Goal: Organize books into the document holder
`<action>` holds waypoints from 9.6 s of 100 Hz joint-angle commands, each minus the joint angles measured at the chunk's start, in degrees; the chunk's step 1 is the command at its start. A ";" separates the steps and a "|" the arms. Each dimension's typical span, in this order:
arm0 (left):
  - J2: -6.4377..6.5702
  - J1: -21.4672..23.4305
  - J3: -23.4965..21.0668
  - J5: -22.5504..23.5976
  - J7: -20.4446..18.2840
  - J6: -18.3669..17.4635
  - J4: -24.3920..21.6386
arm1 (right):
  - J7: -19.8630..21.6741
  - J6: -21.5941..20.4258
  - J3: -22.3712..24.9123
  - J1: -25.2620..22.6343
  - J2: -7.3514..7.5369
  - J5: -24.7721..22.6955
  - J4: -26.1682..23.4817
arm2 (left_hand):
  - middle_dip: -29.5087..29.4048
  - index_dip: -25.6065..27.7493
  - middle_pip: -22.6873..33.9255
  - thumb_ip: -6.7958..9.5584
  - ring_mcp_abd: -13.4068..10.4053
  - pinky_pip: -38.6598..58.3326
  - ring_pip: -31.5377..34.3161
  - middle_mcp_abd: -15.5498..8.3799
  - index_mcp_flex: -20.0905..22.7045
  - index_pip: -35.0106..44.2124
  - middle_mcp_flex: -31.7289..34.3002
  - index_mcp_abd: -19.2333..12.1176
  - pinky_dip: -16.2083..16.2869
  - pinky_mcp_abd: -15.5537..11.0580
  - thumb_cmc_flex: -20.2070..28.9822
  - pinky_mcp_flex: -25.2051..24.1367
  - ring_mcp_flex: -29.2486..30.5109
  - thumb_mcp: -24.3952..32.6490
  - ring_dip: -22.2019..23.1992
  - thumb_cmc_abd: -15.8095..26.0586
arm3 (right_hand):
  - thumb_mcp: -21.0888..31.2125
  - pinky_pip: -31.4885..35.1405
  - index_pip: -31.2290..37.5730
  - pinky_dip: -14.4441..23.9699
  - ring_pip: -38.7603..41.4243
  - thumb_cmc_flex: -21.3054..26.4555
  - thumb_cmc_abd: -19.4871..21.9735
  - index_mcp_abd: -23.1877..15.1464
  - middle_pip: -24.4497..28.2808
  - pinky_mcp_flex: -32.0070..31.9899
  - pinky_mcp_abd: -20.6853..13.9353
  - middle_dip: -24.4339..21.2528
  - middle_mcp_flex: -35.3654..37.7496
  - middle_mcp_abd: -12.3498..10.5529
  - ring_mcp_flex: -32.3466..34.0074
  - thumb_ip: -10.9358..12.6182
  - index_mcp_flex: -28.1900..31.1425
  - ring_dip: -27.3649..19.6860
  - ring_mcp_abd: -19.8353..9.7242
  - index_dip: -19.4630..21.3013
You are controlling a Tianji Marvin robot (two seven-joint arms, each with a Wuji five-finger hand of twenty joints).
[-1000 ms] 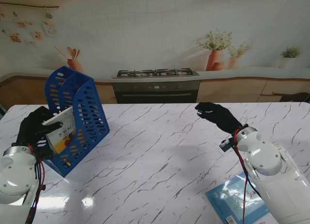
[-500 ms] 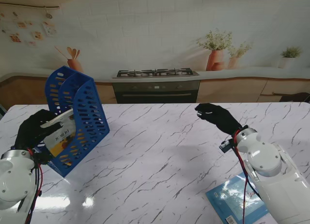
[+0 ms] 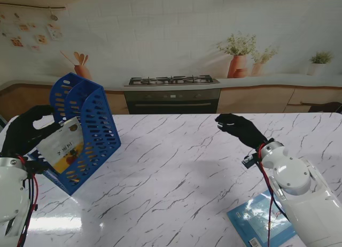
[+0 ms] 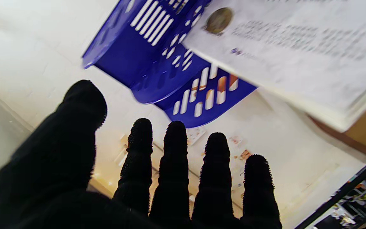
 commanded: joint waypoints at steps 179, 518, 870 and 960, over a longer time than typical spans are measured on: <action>1.98 -14.24 31.07 -12.72 -10.04 -15.04 13.73 | 9.94 2.00 14.96 -21.43 2.84 -10.67 -18.96 | 4.20 -0.47 2.90 2.37 2.70 9.95 4.84 -0.34 2.04 -2.58 2.70 1.89 2.02 4.88 4.42 5.42 6.39 -18.16 6.13 9.62 | -4.59 5.83 5.13 -2.48 3.26 1.29 6.34 0.64 3.56 3.75 11.91 2.50 12.25 0.22 8.75 2.81 13.11 -0.41 -1.05 1.81; 1.15 -16.71 35.19 -17.19 -10.00 -13.26 21.32 | 22.21 1.63 1.62 -2.37 6.08 -16.38 5.18 | 3.51 -0.88 3.40 2.16 3.43 7.98 5.32 -0.18 2.56 -0.76 2.51 2.50 1.93 4.08 5.93 3.13 5.60 -19.51 5.98 12.11 | -20.54 4.64 0.21 -25.11 -2.66 2.47 18.45 6.89 -3.08 -4.23 -0.53 -13.43 7.95 2.28 -1.55 2.94 12.89 -14.67 -3.89 -8.91; 4.07 -26.01 51.75 -21.60 -28.54 -3.87 27.43 | 28.14 -5.98 -5.97 -4.41 7.21 -5.81 4.44 | -7.37 -10.52 1.67 1.80 11.38 36.19 14.44 16.86 6.42 -10.27 -0.68 20.60 9.44 7.78 14.95 20.77 1.35 -30.73 -6.70 34.17 | -12.62 12.38 4.00 -20.15 -1.26 -2.84 17.91 8.92 -2.45 4.16 4.92 -13.51 17.70 7.08 9.60 2.33 19.91 -14.65 3.04 -9.55; 1.73 -20.78 43.64 -19.79 -17.76 2.84 23.61 | 12.63 22.15 -3.02 -7.61 3.52 -14.62 -7.69 | -2.19 -4.56 8.10 2.48 5.73 29.42 16.56 11.91 -1.52 -4.56 -2.35 17.45 -0.46 -5.92 8.66 28.93 9.67 -10.54 -2.75 9.14 | 3.85 27.65 -2.68 -9.19 5.94 -1.87 -6.58 16.50 4.57 23.57 13.67 -9.08 9.61 12.45 12.69 1.91 10.01 -7.07 5.85 -5.99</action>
